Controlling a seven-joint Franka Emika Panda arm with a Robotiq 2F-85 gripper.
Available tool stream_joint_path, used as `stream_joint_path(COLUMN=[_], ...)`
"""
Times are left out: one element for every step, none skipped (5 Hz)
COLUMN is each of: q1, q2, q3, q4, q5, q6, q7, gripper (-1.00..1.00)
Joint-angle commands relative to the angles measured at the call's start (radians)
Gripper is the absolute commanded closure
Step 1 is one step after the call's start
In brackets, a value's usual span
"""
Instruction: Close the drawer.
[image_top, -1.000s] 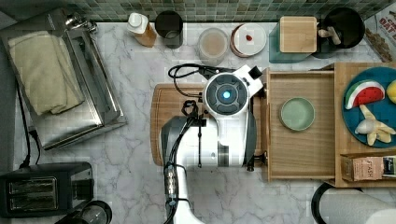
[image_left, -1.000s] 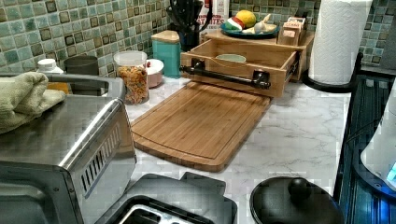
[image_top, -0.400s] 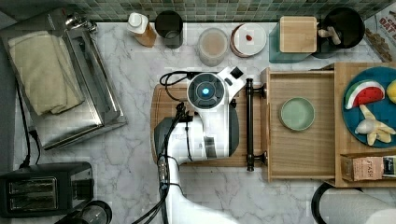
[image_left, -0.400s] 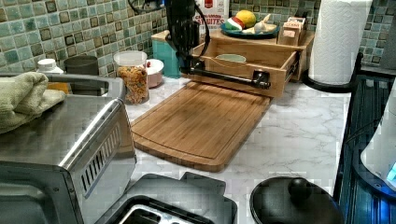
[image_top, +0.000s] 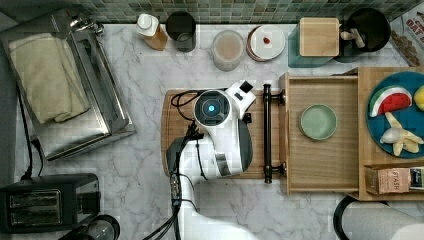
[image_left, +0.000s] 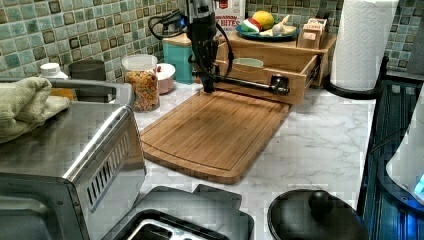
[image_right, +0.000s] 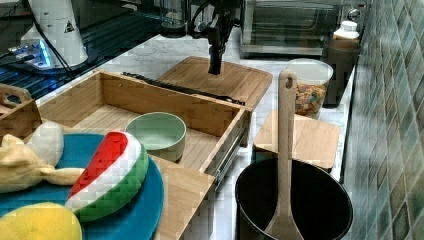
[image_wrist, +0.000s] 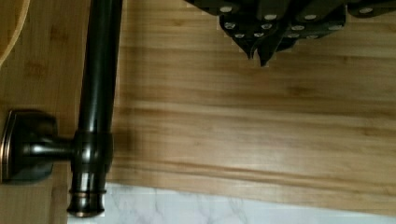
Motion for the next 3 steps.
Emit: stream_joint_path(q1=[-0.017, -0.022, -0.059], q2=[0.055, 0.037, 0.026], q3=[-0.027, -0.050, -0.065], q4=[0.000, -0.040, -0.041], q5=[-0.009, -0.031, 0.003], q6=[0.083, 0.159, 0.154], q7=[0.012, 0.034, -0.064], gripper=[1.00, 1.00, 1.00])
